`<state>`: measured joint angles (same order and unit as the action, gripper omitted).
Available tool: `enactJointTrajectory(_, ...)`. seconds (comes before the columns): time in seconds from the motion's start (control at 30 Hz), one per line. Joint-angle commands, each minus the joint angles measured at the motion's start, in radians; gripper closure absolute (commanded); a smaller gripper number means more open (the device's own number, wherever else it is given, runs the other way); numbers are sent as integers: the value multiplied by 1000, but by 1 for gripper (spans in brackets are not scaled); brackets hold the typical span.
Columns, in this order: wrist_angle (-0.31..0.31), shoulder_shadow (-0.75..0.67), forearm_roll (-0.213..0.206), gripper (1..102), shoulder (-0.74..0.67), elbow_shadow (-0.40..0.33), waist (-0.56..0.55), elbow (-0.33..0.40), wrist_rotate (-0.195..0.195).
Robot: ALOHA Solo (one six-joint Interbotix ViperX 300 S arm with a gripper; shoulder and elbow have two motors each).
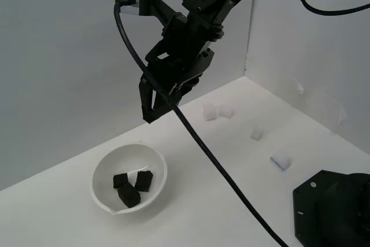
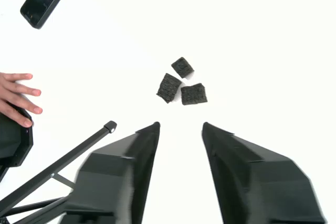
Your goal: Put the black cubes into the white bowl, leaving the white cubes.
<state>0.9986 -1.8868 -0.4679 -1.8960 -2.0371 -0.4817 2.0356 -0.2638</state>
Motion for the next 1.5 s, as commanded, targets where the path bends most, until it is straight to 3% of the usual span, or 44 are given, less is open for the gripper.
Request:
enactJointTrajectory(0.0,8,-63,-15,71,-55,-6,15,12,-8)
enactJointTrajectory(0.13,8,-107,-14,101,-100,-51,29,55,-11)
enactJointTrajectory(0.6,-12,-273,-5,100,-265,-241,163,247,-83)
enactJointTrajectory(0.83,-91,-295,8,100,-285,-339,193,344,-129)
enactJointTrajectory(0.97,-133,-296,41,100,-287,-393,210,394,-158)
enactJointTrajectory(1.27,-249,-391,106,100,-380,-499,276,499,-173)
enactJointTrajectory(1.47,-270,-483,133,100,-474,-551,324,551,-173)
